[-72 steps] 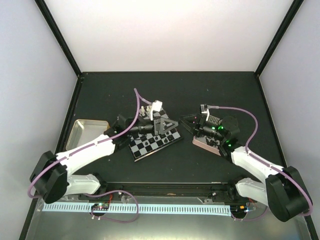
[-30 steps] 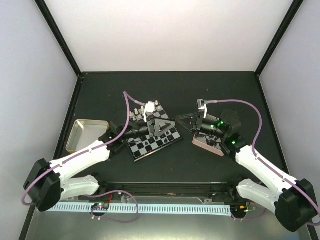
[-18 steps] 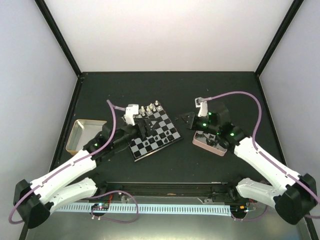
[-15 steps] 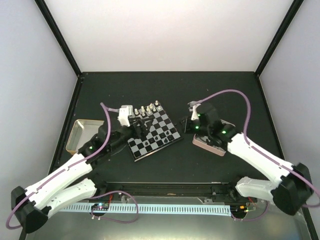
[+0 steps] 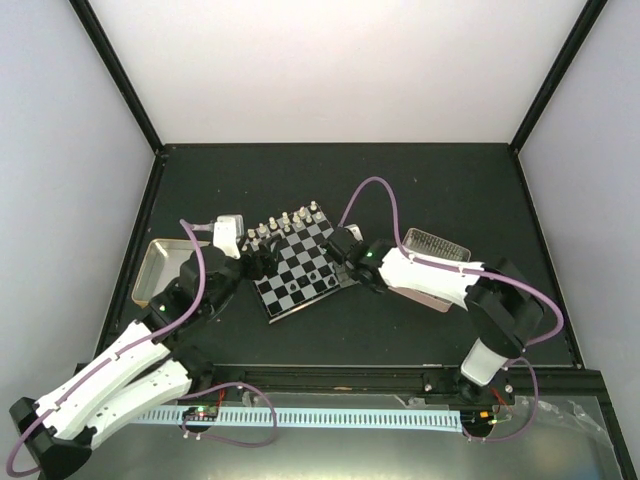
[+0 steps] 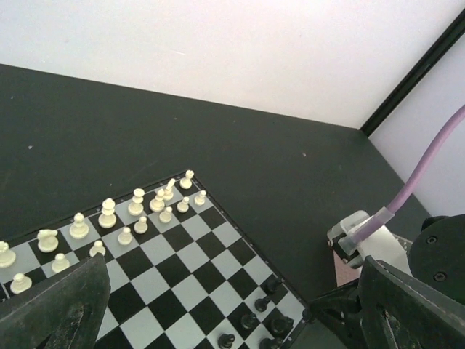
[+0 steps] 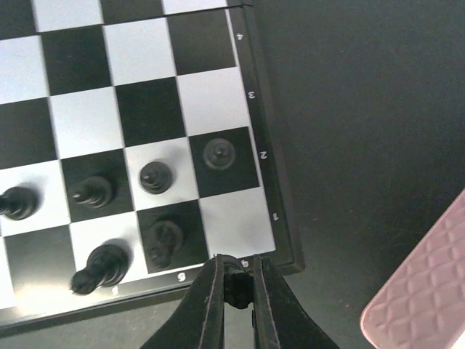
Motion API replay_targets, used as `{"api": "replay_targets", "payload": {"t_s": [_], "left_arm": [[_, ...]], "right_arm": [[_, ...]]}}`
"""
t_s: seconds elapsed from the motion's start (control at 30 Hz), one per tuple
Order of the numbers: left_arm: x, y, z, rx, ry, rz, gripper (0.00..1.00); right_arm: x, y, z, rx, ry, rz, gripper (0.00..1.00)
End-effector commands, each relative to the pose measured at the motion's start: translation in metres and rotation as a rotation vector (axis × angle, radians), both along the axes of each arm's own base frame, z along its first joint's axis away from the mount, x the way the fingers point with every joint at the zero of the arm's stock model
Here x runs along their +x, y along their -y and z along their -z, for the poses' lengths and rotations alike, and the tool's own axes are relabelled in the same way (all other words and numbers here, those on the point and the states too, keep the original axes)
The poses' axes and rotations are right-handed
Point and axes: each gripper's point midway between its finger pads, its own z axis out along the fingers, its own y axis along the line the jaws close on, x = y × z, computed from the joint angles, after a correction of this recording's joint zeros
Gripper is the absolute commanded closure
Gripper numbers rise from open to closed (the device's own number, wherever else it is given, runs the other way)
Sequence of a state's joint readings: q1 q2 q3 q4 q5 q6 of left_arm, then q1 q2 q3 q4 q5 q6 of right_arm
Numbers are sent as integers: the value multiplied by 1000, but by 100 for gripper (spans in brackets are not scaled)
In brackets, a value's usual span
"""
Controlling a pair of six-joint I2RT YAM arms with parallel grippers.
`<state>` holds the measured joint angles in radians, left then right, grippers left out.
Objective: Set up the chess pieces on the board
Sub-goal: Place the chess piece on the chessboard.
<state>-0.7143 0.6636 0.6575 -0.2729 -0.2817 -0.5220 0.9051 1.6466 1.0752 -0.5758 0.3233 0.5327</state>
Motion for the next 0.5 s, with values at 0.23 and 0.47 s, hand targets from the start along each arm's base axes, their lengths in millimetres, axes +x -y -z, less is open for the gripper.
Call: {"api": "replay_targets", "payload": {"t_s": [0.23, 0.47], "left_arm": [[1, -9, 6, 56, 14, -21, 5], [2, -5, 6, 57, 17, -4, 5]], "right_arm": [[14, 6, 18, -104, 18, 63, 90], [19, 0, 26, -78, 36, 71, 88]]}}
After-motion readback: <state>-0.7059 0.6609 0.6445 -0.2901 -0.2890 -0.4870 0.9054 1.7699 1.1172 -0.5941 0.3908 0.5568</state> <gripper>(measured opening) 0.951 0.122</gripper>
